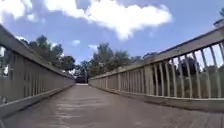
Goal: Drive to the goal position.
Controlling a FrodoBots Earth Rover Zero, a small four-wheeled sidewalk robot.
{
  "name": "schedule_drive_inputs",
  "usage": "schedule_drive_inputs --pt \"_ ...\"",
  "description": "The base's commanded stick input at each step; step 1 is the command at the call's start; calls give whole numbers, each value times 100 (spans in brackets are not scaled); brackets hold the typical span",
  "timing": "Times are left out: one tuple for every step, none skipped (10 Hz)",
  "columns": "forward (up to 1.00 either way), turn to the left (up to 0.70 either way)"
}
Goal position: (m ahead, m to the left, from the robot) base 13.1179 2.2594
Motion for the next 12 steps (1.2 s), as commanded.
schedule_drive_inputs --pt "100 26" --pt "100 0" --pt "100 19" --pt "100 40" --pt "100 40" --pt "100 40" --pt "100 40" --pt "100 40" --pt "100 40" --pt "100 38" --pt "100 34" --pt "100 0"
